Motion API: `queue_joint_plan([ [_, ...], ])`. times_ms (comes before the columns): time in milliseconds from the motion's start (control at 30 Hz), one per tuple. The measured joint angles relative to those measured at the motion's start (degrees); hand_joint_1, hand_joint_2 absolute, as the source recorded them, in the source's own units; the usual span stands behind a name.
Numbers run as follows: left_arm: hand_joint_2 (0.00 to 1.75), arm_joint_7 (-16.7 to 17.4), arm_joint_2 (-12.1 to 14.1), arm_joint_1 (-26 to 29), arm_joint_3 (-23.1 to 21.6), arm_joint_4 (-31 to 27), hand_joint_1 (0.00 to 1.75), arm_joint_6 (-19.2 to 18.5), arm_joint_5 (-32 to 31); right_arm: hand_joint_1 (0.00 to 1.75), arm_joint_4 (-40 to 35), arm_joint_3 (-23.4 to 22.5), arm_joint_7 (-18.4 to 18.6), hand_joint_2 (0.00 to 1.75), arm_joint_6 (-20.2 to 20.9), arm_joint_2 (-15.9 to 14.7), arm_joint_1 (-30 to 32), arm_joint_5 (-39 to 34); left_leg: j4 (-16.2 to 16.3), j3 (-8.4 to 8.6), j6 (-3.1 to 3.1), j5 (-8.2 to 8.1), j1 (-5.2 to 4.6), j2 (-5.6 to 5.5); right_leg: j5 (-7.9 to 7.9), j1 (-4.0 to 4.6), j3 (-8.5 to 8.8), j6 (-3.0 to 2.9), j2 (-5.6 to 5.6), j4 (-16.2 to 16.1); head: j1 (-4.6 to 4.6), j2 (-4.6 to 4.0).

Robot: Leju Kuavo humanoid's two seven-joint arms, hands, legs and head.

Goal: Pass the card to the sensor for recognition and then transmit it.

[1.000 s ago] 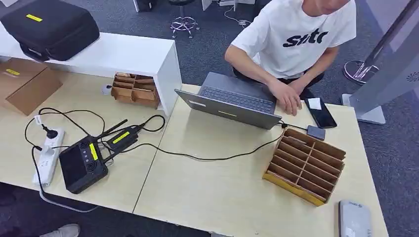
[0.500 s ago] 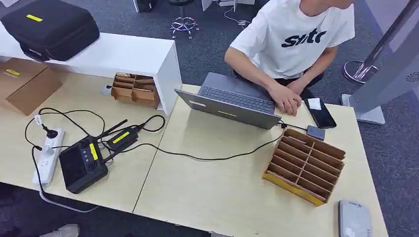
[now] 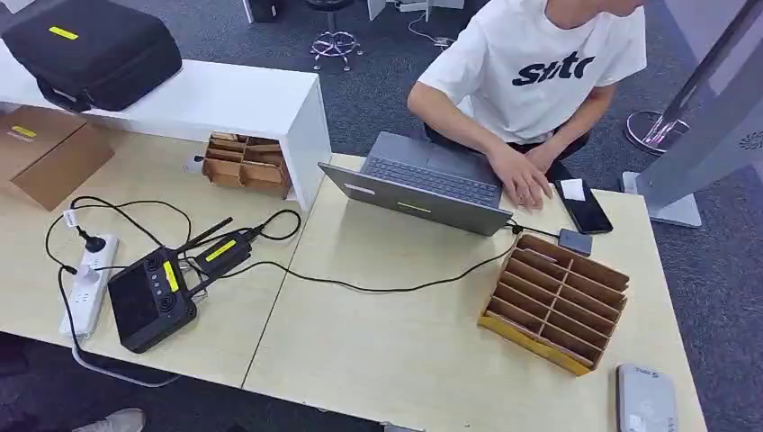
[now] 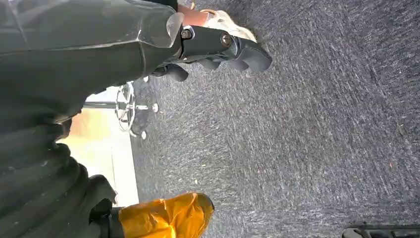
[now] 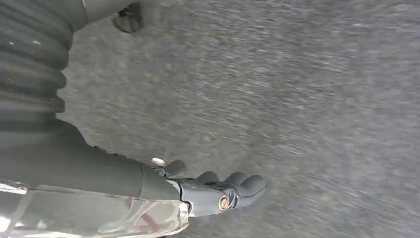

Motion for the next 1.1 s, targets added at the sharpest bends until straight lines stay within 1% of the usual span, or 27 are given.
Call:
queue_joint_plan([
  [33,1.75,0.07,0.0,-0.12,-0.04,0.0,0.0,-0.02,-0.15,0.0,0.17,0.0,1.65,1.75,1.26,0.04,-0.05,-0.02,0.0,0.0,0.0,0.0,0.0,0.0,0.0,0.0,0.0,0.0,0.0,0.0,0.02,0.0],
  [100,1.75,0.35,0.0,-0.37,-0.11,0.0,0.0,-0.02,-0.22,0.0,0.46,0.06,2.96,1.75,2.14,0.11,-0.27,-0.02,0.0,0.0,0.0,0.0,0.0,0.0,0.0,0.0,0.01,0.0,0.0,0.0,0.0,0.0],
  [300,1.75,0.52,0.0,-0.66,-0.15,0.0,0.0,-0.02,-0.31,0.0,0.92,0.15,3.42,1.75,2.45,0.15,-0.54,0.0,0.0,0.03,0.0,0.0,-0.01,-0.01,0.0,-0.01,0.07,0.0,-0.01,0.0,0.0,0.0],
  [367,1.75,0.55,0.0,-0.68,-0.22,0.0,0.0,-0.04,-0.37,0.0,1.05,0.15,4.56,1.75,4.02,0.15,-0.55,-0.09,0.0,0.04,0.0,0.0,-0.01,-0.01,0.0,-0.01,0.08,0.0,-0.01,0.0,0.0,0.0],
  [400,1.75,0.59,0.02,-0.7,-0.42,0.0,0.0,-0.09,-0.41,0.0,1.2,0.17,6.1,1.75,5.88,0.15,-0.59,-0.07,0.0,0.04,0.0,0.0,-0.01,-0.01,0.0,0.0,0.07,0.0,-0.01,0.0,0.02,0.0],
  [433,1.75,0.7,0.02,-0.75,-0.55,0.0,0.0,-0.26,-0.57,0.0,1.53,0.26,9.1,1.75,9.08,0.13,-0.64,0.29,0.0,0.04,0.0,0.0,0.0,-0.01,0.0,0.0,0.07,0.0,-0.01,0.0,0.02,0.0],
  [500,1.75,1.09,0.02,-0.92,-0.87,0.0,0.0,-0.77,-0.76,0.0,2.25,1.07,15.97,1.75,16.15,-0.15,-0.82,2.08,0.0,0.05,0.0,0.0,-0.01,0.0,0.0,0.0,0.07,0.0,0.0,0.0,0.0,0.0],
  [567,1.75,1.44,0.04,-1.15,-1.11,0.0,0.0,-1.31,-1.16,0.0,2.97,3.03,21.99,1.75,24.91,-0.63,-0.86,5.6,0.0,0.07,0.0,0.0,-0.01,-0.01,0.0,0.0,0.08,0.0,0.0,0.0,-0.02,0.0],
  [633,1.75,1.9,0.09,-1.47,-1.62,0.0,0.0,-1.95,-1.33,0.0,3.54,6.35,24.84,1.75,32.45,-1.18,-0.88,11.02,0.0,0.07,0.0,0.01,0.0,-0.02,0.0,0.0,0.1,0.0,-0.02,0.0,0.0,0.0],
  [700,1.75,2.01,0.11,-1.81,-2.05,0.0,0.0,-2.51,-1.57,0.0,4.02,10.68,26.31,1.75,39.18,-1.92,-0.97,15.91,0.0,0.08,0.01,0.01,0.0,-0.01,0.01,0.0,0.11,0.0,-0.01,0.0,0.02,0.0],
  [733,1.75,2.12,0.11,-1.97,-2.25,0.0,0.0,-2.62,-1.57,0.0,4.17,12.4,26.68,1.75,40.56,-2.27,-1.1,16.92,0.01,0.09,0.01,0.01,-0.01,-0.01,0.01,0.0,0.11,0.0,-0.01,0.0,0.0,0.0],
  [800,1.75,2.29,0.11,-2.27,-2.47,0.0,0.0,-2.97,-1.57,0.0,4.44,15.09,27.12,1.75,41.57,-2.71,-1.28,17.46,0.01,0.09,0.01,0.01,-0.01,-0.02,0.01,-0.01,0.12,0.0,-0.02,0.0,0.02,0.0],
  [933,1.75,2.38,0.15,-2.55,-2.8,0.0,0.0,-3.04,-1.57,0.0,4.72,18.43,27.23,1.75,43.32,-3.54,-1.43,19.46,0.01,0.09,0.01,0.0,-0.01,-0.01,0.01,-0.01,0.13,0.0,0.0,0.0,0.0,0.0],
  [1100,1.75,2.93,0.2,-2.89,-3.5,0.0,0.0,-3.54,-1.53,0.0,4.83,23.09,28.38,1.75,45.11,-4.24,-2.23,24.66,0.01,0.09,0.01,0.0,-0.01,-0.01,0.01,0.0,0.12,0.0,0.0,0.0,0.02,0.0],
])
